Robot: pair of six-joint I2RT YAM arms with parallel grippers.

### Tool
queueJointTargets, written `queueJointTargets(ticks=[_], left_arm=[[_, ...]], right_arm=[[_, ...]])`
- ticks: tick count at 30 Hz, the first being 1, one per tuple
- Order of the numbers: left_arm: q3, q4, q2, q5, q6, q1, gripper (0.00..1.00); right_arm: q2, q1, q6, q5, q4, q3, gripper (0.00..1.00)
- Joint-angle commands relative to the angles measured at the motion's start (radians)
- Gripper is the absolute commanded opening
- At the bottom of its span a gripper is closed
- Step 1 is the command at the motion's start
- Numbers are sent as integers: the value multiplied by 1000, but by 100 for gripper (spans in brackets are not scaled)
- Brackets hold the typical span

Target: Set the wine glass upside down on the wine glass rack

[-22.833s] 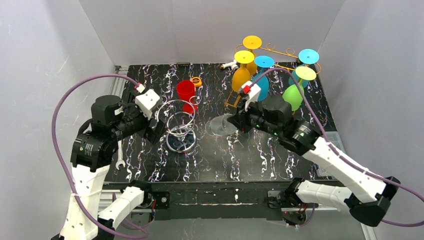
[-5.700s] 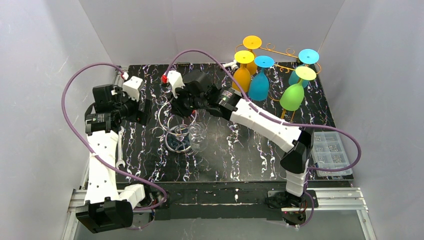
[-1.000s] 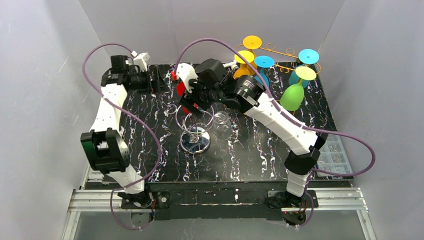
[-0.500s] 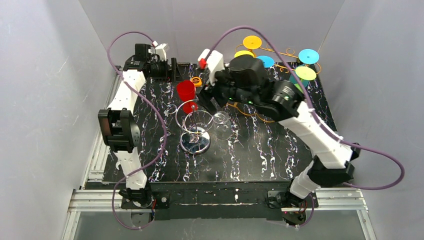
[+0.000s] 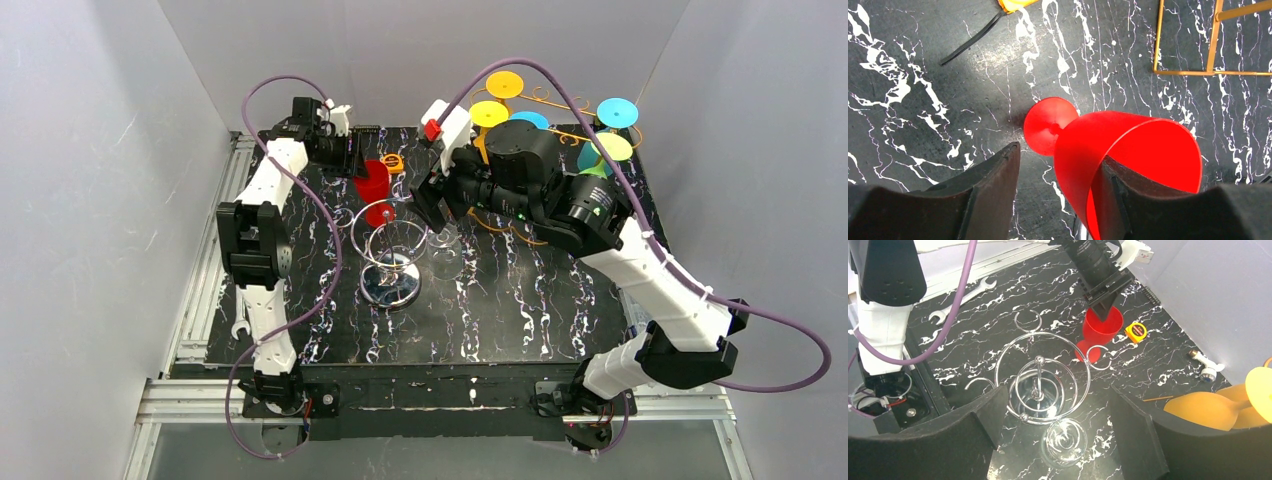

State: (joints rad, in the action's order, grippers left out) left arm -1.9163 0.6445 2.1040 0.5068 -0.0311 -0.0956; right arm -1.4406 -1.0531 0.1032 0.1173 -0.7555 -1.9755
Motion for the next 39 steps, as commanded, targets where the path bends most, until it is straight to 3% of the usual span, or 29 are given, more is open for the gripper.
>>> queueJointTargets(ticks=[1,7,9,14,22,25,27,33,39], left_arm=[[-49,18,1,-9,-15,-5,46],[18,-18,-58,14,-50,12,1],[20,-14,-93,19,-65,28,0],[-54,-11,-206,70,-46,110,0],[-97,-147,-497,227,43,330,0],[26,-349,-667,354,168,417,0],[90,-421,-775,408,161,444,0],[415,-688,-1146,519,-17,450,0],[474,-711,-1304,538,-202,448,0]], right_arm=[[20,8,-7,18,49,-4,80],[27,13,2,24,67,45,74],[22,13,-6,25,65,43,74],[1,15,-26,60,53,-3,98],[-29,17,-89,73,83,-87,98],[-16,22,-151,110,146,-83,98],[1,24,-199,137,198,-59,98],[-4,35,-345,98,276,-54,98],[-32,50,-482,-15,338,-57,98]])
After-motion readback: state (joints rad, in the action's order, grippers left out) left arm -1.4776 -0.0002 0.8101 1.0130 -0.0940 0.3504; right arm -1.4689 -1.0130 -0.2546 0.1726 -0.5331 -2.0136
